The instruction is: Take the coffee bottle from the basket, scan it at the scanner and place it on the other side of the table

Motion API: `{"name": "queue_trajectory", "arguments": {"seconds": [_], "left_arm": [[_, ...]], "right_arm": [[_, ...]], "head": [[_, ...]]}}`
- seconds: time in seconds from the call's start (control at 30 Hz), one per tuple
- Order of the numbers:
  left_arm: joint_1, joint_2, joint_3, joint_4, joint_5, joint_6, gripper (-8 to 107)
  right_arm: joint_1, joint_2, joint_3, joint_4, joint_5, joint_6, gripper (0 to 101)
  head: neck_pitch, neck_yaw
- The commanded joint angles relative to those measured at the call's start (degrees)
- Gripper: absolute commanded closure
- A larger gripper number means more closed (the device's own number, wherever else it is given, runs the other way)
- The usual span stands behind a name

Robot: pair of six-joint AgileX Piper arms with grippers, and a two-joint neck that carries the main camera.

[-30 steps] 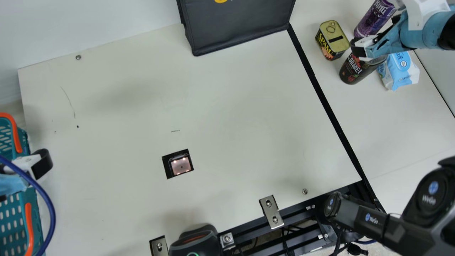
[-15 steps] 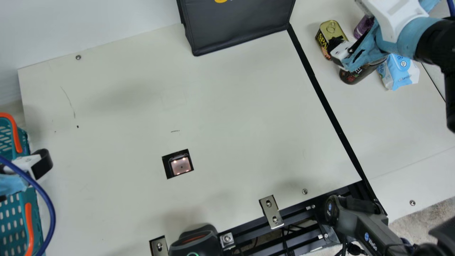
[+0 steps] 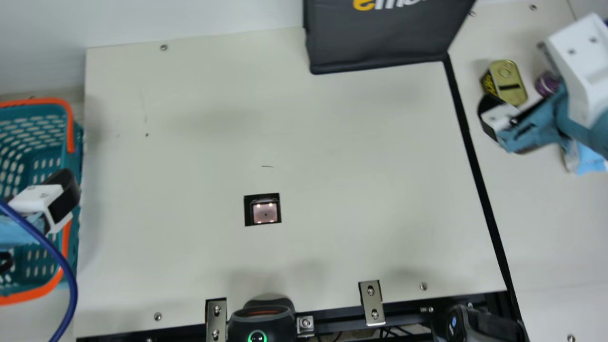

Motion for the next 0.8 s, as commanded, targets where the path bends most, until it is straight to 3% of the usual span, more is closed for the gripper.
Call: {"name": "queue_trajectory", "arguments": {"seconds": [0.0, 0.13, 0.77], "left_arm": [[0.0, -2.6, -0.1, 0.5, 0.2, -1.1, 9], [0.0, -6.3, -0.1, 1.5, 0.8, -3.0, 9], [0.0, -6.4, 0.0, 1.5, 0.9, -3.0, 9]], "right_arm": [[1.0, -0.9, -0.1, -0.5, 0.8, 2.9, 6], [2.9, -2.6, -0.2, -1.8, 2.2, 6.9, 6], [12.1, -11.2, -1.1, -7.7, 9.1, 26.0, 6]], "head": [[-1.7, 3.9], [-1.7, 3.9], [-1.7, 3.9]]}}
